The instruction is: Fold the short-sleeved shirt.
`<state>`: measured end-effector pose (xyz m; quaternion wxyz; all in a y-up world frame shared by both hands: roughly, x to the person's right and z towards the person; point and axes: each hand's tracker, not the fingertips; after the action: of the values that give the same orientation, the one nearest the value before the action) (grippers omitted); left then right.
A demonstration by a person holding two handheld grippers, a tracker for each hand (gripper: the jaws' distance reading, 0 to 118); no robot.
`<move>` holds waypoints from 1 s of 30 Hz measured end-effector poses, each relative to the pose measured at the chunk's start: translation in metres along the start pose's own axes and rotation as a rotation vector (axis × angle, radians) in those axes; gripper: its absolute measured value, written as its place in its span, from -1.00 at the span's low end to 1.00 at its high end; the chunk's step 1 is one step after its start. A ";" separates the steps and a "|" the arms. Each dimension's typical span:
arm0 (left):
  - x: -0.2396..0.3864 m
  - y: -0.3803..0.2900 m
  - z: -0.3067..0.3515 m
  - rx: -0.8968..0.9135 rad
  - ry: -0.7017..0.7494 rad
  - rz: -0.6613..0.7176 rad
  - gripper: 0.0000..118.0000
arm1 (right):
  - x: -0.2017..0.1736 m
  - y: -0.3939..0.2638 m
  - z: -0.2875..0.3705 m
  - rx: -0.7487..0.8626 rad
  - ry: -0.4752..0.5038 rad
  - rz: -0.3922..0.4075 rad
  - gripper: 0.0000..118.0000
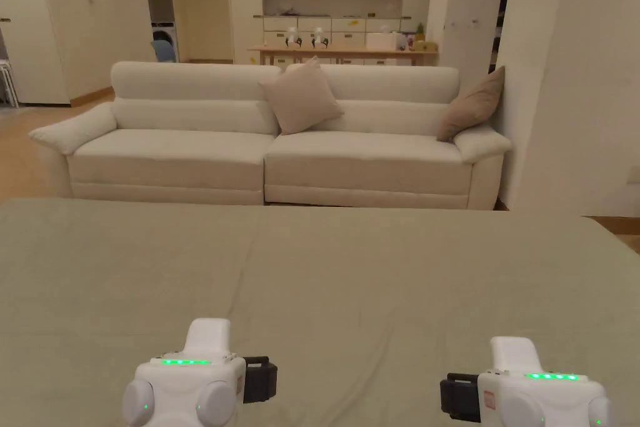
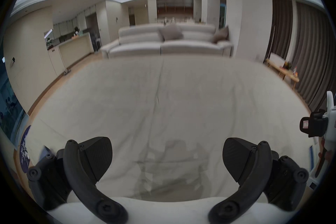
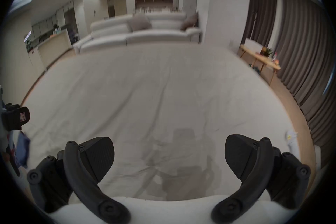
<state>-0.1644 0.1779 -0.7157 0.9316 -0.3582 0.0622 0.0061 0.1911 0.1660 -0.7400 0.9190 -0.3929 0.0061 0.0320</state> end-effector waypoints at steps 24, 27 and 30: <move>0.005 -0.075 -0.076 -0.161 -0.002 0.104 0.99 | -0.015 -0.068 -0.074 -0.074 0.033 0.014 1.00; 0.006 -0.075 -0.076 -0.161 -0.003 0.104 0.99 | -0.017 -0.066 -0.072 -0.074 0.027 0.018 1.00; 0.005 -0.075 -0.076 -0.161 -0.003 0.104 0.99 | -0.012 -0.066 -0.070 -0.074 0.045 0.007 1.00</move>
<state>-0.1634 0.0714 -0.7221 0.8983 -0.4282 0.0784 0.0602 0.1844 0.0695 -0.7399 0.9034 -0.4270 0.0271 0.0263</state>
